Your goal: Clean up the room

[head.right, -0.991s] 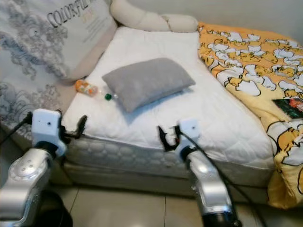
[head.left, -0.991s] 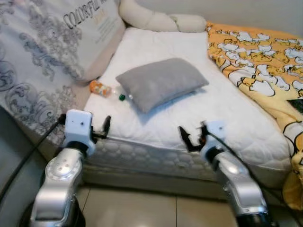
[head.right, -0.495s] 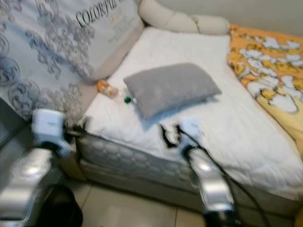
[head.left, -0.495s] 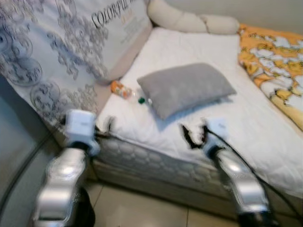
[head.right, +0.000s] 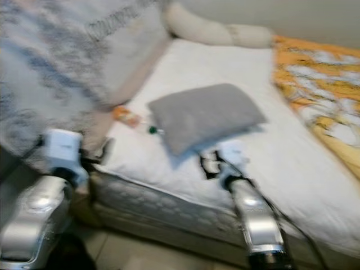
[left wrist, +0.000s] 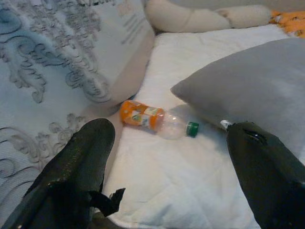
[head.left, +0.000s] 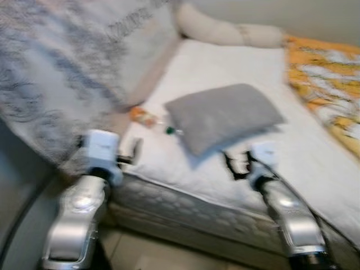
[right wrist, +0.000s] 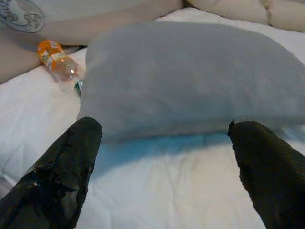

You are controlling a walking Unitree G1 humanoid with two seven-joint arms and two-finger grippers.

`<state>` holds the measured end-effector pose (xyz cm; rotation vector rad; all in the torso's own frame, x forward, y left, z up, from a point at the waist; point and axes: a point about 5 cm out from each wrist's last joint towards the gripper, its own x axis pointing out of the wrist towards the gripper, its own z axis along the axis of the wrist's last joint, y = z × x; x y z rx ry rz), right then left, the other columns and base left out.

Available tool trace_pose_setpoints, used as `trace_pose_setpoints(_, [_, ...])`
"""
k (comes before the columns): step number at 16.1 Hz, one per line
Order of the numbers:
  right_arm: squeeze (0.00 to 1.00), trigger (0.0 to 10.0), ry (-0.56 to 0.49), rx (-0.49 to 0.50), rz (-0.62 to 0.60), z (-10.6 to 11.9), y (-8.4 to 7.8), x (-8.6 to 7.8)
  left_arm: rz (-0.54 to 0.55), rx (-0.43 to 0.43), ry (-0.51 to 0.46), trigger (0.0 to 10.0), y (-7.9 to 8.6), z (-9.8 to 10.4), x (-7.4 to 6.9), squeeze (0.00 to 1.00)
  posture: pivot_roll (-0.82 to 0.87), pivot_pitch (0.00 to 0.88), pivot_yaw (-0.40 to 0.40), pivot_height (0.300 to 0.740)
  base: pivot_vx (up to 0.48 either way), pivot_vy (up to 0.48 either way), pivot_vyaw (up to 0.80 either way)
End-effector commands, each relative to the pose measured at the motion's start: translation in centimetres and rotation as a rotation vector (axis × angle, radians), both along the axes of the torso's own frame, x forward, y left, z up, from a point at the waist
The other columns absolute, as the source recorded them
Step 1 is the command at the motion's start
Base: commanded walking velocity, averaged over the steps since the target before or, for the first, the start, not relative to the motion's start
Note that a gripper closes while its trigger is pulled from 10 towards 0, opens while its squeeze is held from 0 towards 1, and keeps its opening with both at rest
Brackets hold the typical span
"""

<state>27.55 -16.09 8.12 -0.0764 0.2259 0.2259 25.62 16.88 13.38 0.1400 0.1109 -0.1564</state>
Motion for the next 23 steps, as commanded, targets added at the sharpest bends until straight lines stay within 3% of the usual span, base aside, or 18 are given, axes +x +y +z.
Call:
trace_pose_setpoints(1, [0.0, 10.0, -0.031, 0.041, 0.027, 0.8, 1.3, 0.5, 0.031, 0.024, -0.009, 10.0, 1.0, 0.4, 0.0, 0.0, 0.06, 0.0, -0.013, 0.74, 0.375, 0.0, 0.8])
trace_pose_setpoints(6, [0.0, 10.0, -0.033, 0.044, 0.036, 0.8, 1.3, 0.5, 0.027, 0.025, -0.005, 10.0, 1.0, 0.3, -0.1, 0.0, 0.06, 0.0, -0.011, 0.74, 0.375, 0.0, 0.16])
trace_pose_setpoints(10, [0.0, 10.0, -0.05, -0.018, 0.079, 1.1, 1.1, 0.9, 0.015, 0.026, 0.002, 10.0, 0.8, 0.2, -0.6, 0.0, 0.06, 0.0, -0.015, 0.74, 0.378, 0.0, 0.2])
trace_pose_setpoints(14, [0.0, 10.0, -0.042, 0.027, 0.033, 1.2, 0.2, 1.3, 0.011, 0.025, 0.005, 10.0, 0.7, 0.2, -0.9, 0.0, 0.07, 0.0, -0.023, 0.74, 0.368, 0.0, 0.33])
trace_pose_setpoints(20, [0.0, 10.0, -0.005, 0.025, 0.186, 1.6, 0.3, 2.1, -0.014, 0.027, 0.018, 10.0, 0.7, 0.2, -1.2, 0.0, 0.09, 0.0, -0.026, 0.74, 0.0, 0.0, 0.0])
trace_pose_setpoints(21, [0.04, 10.0, 0.013, 0.04, 0.206, 1.6, 0.4, 2.3, -0.024, 0.039, 0.026, 10.0, 0.8, 0.1, -1.2, 0.0, 0.09, 0.0, -0.024, 0.74, 0.0, 0.0, 0.0])
trace_pose_setpoints(22, [0.91, 10.0, 0.054, 0.019, 0.238, 1.3, 0.4, 2.7, -0.047, 0.051, 0.043, 10.0, 0.7, 0.0, -1.2, 0.0, 0.09, 0.0, -0.02, 0.74, 0.0, 0.0, 0.0])
trace_pose_setpoints(23, [1.0, 10.0, 0.075, 0.017, 0.25, 1.2, 0.4, 3.0, -0.056, 0.054, 0.052, 10.0, 0.7, 0.0, -1.2, 0.0, 0.09, 0.0, -0.018, 0.74, 0.0, 0.0, 0.0])
